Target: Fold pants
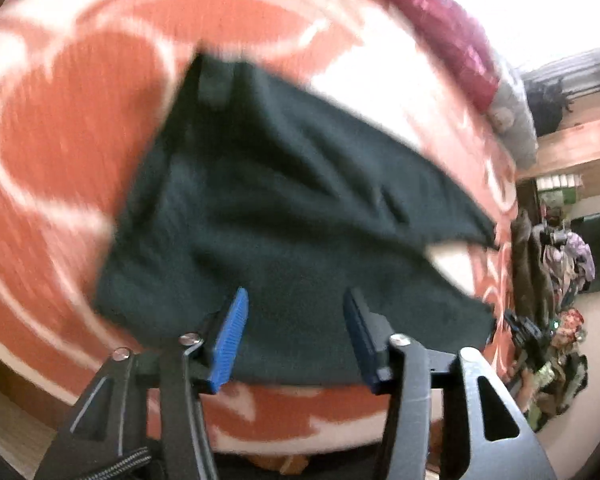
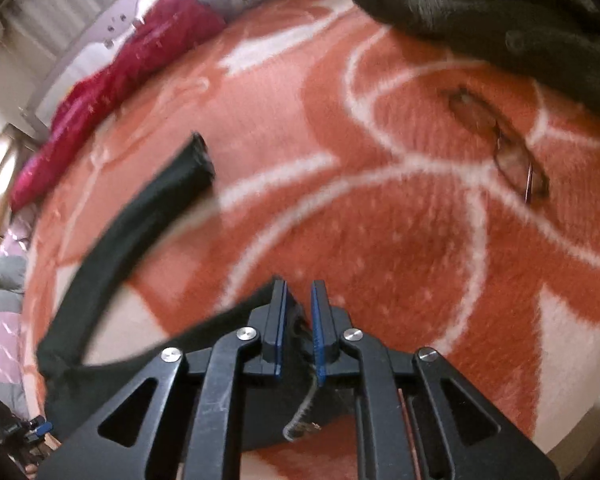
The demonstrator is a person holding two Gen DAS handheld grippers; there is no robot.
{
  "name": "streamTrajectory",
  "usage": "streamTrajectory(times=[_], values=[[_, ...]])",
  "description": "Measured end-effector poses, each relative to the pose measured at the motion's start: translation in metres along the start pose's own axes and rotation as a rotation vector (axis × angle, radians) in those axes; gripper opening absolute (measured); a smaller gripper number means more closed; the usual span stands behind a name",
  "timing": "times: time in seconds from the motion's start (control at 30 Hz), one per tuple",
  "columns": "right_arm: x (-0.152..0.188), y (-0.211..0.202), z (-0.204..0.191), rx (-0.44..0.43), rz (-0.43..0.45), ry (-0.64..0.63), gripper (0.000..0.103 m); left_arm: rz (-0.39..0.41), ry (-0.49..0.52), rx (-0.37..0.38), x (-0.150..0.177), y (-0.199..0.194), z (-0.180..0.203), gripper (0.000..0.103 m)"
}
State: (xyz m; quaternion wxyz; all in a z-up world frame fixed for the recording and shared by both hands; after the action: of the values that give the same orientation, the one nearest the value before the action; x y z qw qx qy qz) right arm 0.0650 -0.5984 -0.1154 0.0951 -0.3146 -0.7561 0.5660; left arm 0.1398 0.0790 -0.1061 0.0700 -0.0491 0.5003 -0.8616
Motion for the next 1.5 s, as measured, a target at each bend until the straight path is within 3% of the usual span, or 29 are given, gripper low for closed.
streamTrajectory(times=[0.07, 0.1, 0.13, 0.17, 0.23, 0.33, 0.43, 0.53, 0.63, 0.77, 0.9, 0.93, 1.0, 1.03, 1.07, 1.1, 1.13, 1.2, 1.27, 1.5], values=[[-0.014, -0.006, -0.011, 0.002, 0.014, -0.025, 0.016, 0.059, -0.017, -0.006, -0.028, -0.019, 0.001, 0.079], [-0.020, -0.007, -0.017, -0.001, 0.017, -0.029, 0.018, 0.072, -0.027, -0.010, -0.041, -0.024, 0.001, 0.080], [-0.028, -0.005, -0.027, -0.014, 0.017, -0.033, 0.028, 0.078, -0.042, -0.016, -0.054, -0.027, 0.000, 0.080], [-0.033, -0.002, -0.032, -0.021, 0.016, -0.034, 0.050, 0.074, -0.057, -0.015, -0.069, -0.027, 0.000, 0.080], [-0.047, 0.004, -0.052, -0.033, 0.022, -0.039, 0.072, 0.047, -0.105, -0.015, -0.099, -0.019, -0.002, 0.080], [-0.074, 0.019, -0.084, -0.080, 0.035, -0.063, 0.072, 0.018, -0.143, -0.048, -0.129, -0.006, -0.011, 0.080], [-0.099, 0.041, -0.101, -0.105, -0.009, -0.059, 0.072, -0.013, -0.171, -0.074, -0.149, 0.008, -0.022, 0.080], [-0.125, 0.075, -0.117, -0.075, -0.069, -0.077, 0.072, -0.017, -0.188, -0.092, -0.166, 0.012, -0.036, 0.080], [-0.142, 0.100, -0.128, -0.036, -0.075, -0.102, 0.072, -0.014, -0.218, -0.105, -0.178, 0.012, -0.054, 0.080], [-0.151, 0.129, -0.138, -0.041, -0.131, -0.132, 0.072, -0.039, -0.280, -0.092, -0.189, 0.022, -0.072, 0.080], [-0.143, 0.147, -0.146, 0.001, -0.171, -0.207, 0.072, -0.108, -0.270, -0.101, -0.190, 0.053, -0.072, 0.080], [-0.141, 0.149, -0.147, 0.021, -0.167, -0.229, 0.072, -0.104, -0.259, -0.121, -0.190, 0.056, -0.069, 0.081], [-0.138, 0.147, -0.149, 0.059, -0.150, -0.263, 0.055, -0.074, -0.219, -0.128, -0.193, 0.057, -0.058, 0.075], [-0.136, 0.146, -0.149, 0.092, -0.142, -0.285, 0.026, -0.057, -0.192, -0.135, -0.194, 0.055, -0.051, 0.060], [-0.136, 0.146, -0.149, 0.118, -0.139, -0.306, 0.015, -0.047, -0.160, -0.144, -0.194, 0.053, -0.044, 0.032], [-0.134, 0.143, -0.149, 0.133, -0.132, -0.322, 0.015, -0.052, -0.128, -0.164, -0.192, 0.054, -0.039, 0.024], [-0.134, 0.139, -0.149, 0.144, -0.116, -0.331, 0.014, -0.047, -0.103, -0.193, -0.189, 0.053, -0.035, 0.008], [-0.132, 0.128, -0.150, 0.161, -0.077, -0.334, 0.012, 0.010, -0.016, -0.317, -0.184, 0.045, -0.024, 0.008], [-0.131, 0.115, -0.152, 0.162, -0.038, -0.328, 0.012, 0.081, 0.038, -0.378, -0.177, 0.030, -0.010, 0.008], [-0.106, 0.040, -0.145, 0.102, 0.093, -0.322, 0.012, 0.284, 0.130, -0.354, -0.121, -0.030, 0.021, 0.008]])
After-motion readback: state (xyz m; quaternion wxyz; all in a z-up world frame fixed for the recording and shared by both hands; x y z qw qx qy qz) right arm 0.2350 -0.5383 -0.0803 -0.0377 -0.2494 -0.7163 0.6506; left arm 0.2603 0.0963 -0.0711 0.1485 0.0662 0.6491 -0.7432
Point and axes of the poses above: each gripper's, at about its wrist camera, not at the fingertips, and y roughly the way its jaws point, z to its right, x to its underside, the point moved 8 cm from there along y, roughly the way its jaws point, and after that the axes turned 11 degrees about -z, right-handed, at the moved point
